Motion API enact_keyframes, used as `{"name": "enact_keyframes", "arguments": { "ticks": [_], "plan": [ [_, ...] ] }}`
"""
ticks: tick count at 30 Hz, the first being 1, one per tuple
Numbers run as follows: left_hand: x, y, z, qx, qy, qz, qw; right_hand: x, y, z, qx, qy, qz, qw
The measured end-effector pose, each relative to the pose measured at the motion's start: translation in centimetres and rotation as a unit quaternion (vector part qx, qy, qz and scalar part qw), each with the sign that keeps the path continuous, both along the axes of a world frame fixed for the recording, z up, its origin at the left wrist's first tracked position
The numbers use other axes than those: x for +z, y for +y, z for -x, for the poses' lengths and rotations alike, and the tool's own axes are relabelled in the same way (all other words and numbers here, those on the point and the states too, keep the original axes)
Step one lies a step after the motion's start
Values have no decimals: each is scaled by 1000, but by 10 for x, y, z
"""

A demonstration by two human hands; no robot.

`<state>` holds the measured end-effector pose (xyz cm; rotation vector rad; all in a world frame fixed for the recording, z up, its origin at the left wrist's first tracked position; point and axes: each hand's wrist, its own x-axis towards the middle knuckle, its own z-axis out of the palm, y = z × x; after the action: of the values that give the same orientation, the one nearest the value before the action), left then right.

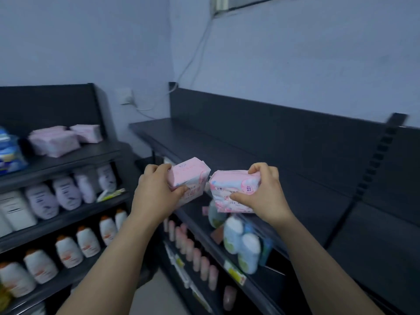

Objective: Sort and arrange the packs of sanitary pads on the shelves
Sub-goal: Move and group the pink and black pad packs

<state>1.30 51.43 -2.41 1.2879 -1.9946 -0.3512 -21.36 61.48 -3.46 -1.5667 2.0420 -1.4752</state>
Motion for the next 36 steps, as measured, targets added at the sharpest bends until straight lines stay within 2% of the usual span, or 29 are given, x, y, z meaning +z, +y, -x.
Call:
{"name": "enact_keyframes", "arguments": {
  "ticks": [8, 18, 25, 36],
  "plan": [
    [-7, -47, -101, 138, -1, 1, 990, -8, -109, -84, 111, 14, -11, 994],
    [-11, -141, -153, 266, -16, 2, 964, -4, -256, -136, 216, 33, 21, 976],
    [-6, -222, -158, 317, 2, -6, 949, 6, -361, -145, 258, 41, 33, 965],
    [-24, -319, -197, 366, -2, -25, 930, -17, -485, -185, 281, 50, 24, 958]
  ]
}}
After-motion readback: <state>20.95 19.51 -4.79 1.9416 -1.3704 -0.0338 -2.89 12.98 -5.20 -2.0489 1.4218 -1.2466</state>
